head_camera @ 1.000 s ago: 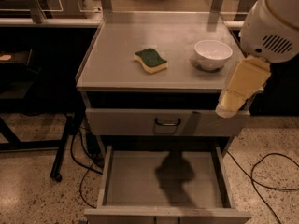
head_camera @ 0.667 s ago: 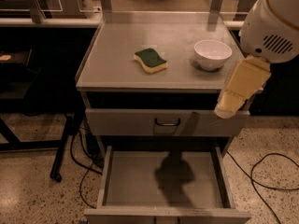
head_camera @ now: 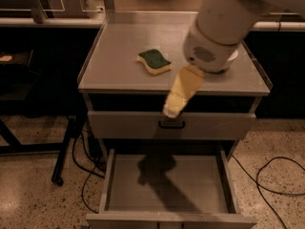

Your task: Place sponge into middle drawer

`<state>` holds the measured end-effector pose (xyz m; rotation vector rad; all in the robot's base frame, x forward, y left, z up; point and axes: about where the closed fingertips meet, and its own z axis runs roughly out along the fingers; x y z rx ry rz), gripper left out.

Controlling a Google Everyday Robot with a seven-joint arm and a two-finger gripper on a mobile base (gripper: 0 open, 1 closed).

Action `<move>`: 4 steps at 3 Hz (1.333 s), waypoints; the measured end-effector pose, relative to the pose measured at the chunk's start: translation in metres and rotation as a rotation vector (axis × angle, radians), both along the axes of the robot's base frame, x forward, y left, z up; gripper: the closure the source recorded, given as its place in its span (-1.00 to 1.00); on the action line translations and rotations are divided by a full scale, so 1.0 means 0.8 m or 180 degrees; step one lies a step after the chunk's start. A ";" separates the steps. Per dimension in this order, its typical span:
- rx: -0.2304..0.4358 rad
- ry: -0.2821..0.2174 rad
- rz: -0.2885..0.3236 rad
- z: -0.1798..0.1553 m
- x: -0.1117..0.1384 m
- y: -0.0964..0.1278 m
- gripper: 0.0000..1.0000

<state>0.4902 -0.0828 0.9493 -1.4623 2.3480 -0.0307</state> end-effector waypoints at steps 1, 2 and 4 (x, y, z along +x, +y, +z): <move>0.0147 0.0071 -0.0048 -0.008 0.033 0.033 -1.00; 0.0155 0.0073 -0.0047 -0.008 0.034 0.035 -1.00; 0.0439 0.0109 -0.0478 -0.035 0.059 0.073 -1.00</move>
Offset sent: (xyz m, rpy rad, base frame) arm 0.0223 0.0224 -0.0056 0.0387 0.0197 -0.0139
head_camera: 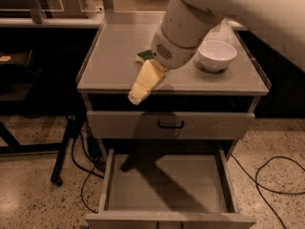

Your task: Place sponge into middle drawer

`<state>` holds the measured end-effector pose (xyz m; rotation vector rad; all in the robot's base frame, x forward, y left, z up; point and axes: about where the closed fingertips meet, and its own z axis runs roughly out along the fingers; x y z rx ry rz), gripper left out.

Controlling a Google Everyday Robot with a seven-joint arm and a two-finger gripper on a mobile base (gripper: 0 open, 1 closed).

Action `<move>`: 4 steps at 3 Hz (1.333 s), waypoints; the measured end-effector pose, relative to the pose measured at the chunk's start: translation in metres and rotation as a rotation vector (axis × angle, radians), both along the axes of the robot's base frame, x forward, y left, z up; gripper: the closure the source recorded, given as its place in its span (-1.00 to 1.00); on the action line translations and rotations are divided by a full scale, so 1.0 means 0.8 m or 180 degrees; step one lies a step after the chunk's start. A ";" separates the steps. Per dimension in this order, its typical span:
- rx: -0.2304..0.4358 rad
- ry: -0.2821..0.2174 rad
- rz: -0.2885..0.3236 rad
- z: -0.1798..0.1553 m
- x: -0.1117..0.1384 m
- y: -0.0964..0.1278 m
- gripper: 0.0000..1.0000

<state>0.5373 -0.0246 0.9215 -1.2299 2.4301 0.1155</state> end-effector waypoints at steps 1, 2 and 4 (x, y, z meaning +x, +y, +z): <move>0.0032 0.0019 -0.0171 -0.014 0.041 0.023 -1.00; 0.0044 0.0022 -0.0195 -0.017 0.053 0.032 -1.00; 0.0226 0.0094 -0.0499 -0.015 0.145 0.038 -1.00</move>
Offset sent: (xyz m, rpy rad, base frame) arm 0.0269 0.0150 -0.0102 0.0091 0.0057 -0.0472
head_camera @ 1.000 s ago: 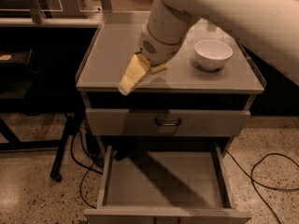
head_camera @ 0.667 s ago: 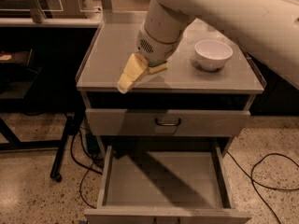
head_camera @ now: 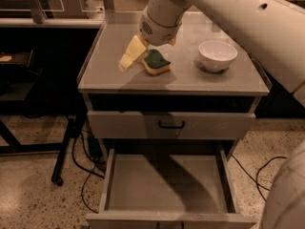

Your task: Place sponge into middle drawer

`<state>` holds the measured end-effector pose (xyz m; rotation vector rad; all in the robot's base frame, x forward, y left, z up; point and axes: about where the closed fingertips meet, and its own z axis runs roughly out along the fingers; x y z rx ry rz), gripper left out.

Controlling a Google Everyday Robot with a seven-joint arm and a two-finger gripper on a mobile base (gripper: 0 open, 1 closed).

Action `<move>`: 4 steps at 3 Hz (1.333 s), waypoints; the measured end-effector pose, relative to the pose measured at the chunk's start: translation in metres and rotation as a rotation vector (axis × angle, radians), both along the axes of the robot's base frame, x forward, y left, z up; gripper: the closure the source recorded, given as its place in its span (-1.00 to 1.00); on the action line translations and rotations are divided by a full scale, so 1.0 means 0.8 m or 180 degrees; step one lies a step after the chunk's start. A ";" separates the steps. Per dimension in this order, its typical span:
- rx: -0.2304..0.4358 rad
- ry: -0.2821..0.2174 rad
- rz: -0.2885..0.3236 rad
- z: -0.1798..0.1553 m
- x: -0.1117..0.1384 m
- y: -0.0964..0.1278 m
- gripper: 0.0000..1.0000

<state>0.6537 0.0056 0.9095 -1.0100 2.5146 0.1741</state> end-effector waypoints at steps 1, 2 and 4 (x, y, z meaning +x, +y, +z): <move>0.0010 0.0013 -0.0018 -0.004 0.002 -0.001 -1.00; 0.0007 -0.0024 -0.0273 -0.027 0.018 -0.021 -1.00; 0.0097 0.0138 -0.1085 -0.096 0.075 -0.090 -1.00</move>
Offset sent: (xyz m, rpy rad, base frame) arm 0.0341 -0.0461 -0.0467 0.0034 -0.0309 -0.2174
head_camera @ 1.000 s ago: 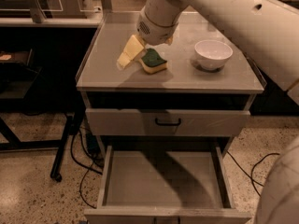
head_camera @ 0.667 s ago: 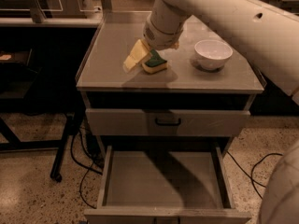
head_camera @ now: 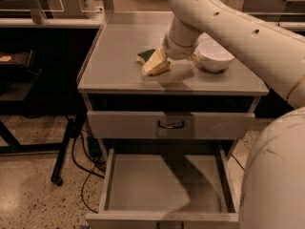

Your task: Place sponge into middle drawer

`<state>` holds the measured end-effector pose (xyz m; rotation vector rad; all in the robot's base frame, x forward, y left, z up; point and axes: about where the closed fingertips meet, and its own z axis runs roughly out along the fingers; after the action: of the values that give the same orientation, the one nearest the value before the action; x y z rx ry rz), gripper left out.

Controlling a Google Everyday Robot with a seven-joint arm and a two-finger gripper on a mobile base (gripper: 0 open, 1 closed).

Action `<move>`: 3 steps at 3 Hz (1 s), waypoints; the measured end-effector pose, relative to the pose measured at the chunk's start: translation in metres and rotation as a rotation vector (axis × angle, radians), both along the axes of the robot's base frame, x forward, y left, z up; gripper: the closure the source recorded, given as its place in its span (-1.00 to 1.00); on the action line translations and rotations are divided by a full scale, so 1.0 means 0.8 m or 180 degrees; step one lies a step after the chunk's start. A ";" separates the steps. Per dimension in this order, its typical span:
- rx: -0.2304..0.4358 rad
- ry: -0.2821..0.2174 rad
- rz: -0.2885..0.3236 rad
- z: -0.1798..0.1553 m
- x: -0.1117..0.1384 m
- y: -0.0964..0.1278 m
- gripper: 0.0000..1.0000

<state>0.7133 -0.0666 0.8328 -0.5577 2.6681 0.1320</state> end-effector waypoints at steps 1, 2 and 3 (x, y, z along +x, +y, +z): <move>0.0182 -0.0068 0.0097 0.004 -0.013 0.006 -1.00; 0.0327 -0.0148 0.0347 0.019 -0.021 0.038 -1.00; 0.0396 -0.0227 0.0575 0.035 -0.024 0.068 -1.00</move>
Offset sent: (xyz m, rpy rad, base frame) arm -0.0248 0.0636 0.0396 0.1657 -0.0933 0.2155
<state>0.6940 -0.0118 0.8610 -0.7475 2.5168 0.3213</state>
